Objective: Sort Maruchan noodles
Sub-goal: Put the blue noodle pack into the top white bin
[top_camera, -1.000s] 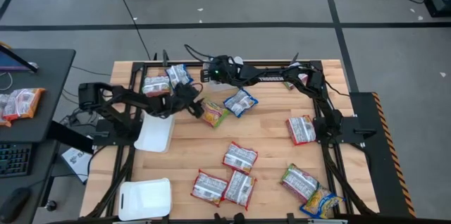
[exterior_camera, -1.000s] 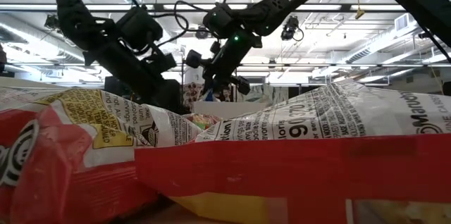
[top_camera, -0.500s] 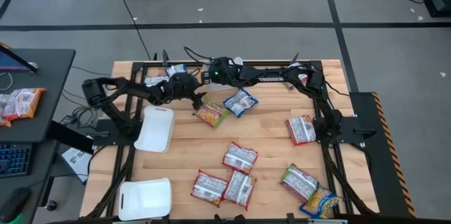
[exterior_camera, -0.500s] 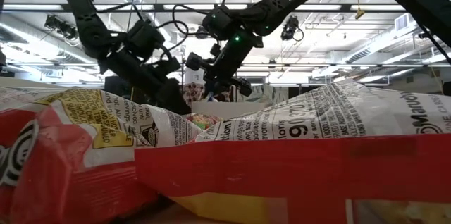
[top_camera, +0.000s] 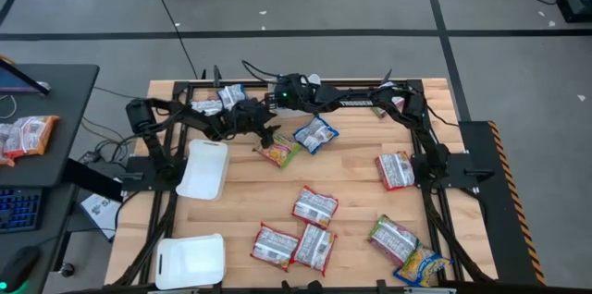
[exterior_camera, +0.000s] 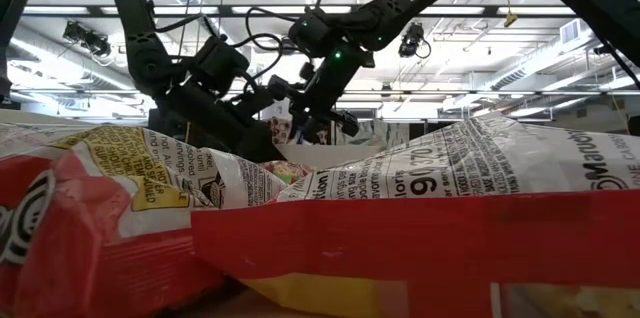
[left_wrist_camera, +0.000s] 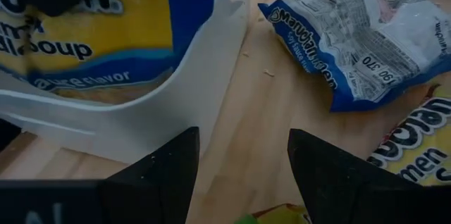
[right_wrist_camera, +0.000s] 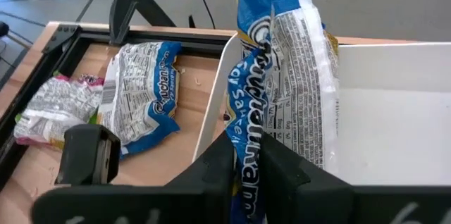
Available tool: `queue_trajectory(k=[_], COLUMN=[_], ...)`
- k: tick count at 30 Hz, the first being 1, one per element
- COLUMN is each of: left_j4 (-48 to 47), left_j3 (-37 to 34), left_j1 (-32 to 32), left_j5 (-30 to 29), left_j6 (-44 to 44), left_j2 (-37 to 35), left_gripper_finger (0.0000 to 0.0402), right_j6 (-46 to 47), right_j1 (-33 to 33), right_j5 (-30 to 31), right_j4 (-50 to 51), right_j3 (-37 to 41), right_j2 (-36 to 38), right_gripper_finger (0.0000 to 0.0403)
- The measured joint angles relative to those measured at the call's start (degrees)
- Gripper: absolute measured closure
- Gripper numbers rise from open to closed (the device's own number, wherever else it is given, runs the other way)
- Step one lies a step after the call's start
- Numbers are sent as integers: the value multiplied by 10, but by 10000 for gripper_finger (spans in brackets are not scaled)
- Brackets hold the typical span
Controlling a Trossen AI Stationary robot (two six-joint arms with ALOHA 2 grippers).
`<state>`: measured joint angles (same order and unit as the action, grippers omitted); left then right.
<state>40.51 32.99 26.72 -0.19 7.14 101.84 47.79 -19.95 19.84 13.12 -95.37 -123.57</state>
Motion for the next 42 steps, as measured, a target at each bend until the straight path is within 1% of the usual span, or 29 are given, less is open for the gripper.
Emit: queue_trajectory(k=[6, 8, 11, 14, 16, 18, 20, 21, 23, 25, 29, 32, 35, 39, 42], left_j4=[0, 1, 1, 1, 1, 0, -1, -1, 0, 0, 3, 6, 5, 4, 3], left_j3=[0, 0, 0, 1, 1, 1, 1, 1, 1, 1, 2, 3, 3, 3, 3], left_j1=[0, 0, 0, 0, 0, 0, 0, 0, 1, 2, 2, 2, 2, 2, 2], left_j5=[-9, -12, -16, -17, -17, -17, -20, -28, -53, -78, -107, -130, -149, -154, -151], left_j6=[2, 2, 2, 1, 0, -2, -2, -4, -3, 8, 42, 79, 137, 220, 243], left_j2=[-1, -1, -1, -2, -2, -2, -2, -2, -3, -3, -3, -4, -4, -4, -4], left_gripper_finger=[180, 180, 180, 180, 180, 180, 180, 180, 180, 180, 180, 180, 179, 179, 179], right_j6=[-28, -35, -39, -40, -41, -47, -61, -67, -75, -75, -65, -62, -63, -64, -64], right_j1=[-1, -1, -5, -7, -7, -5, -4, -3, -1, -1, -3, -8, -16, -27, -32], right_j5=[1, 3, -5, 2, 14, 27, 35, 36, 33, 13, -59, -87, -109, -144, -153], right_j4=[-8, -12, -6, 20, 27, 28, 21, 16, 6, 21, 90, 156, 191, 225, 258], right_j3=[0, 0, -1, -1, -1, -1, -1, 0, -1, -14, -57, -93, -117, -124, -124], right_j2=[0, 0, 0, 0, 0, 0, 0, 0, 0, 0, 0, -2, -2, -2, -2], right_gripper_finger=[287, 282, 284, 300, 318, 342, 376, 388, 393, 391, 397, 395, 396, 397, 397])
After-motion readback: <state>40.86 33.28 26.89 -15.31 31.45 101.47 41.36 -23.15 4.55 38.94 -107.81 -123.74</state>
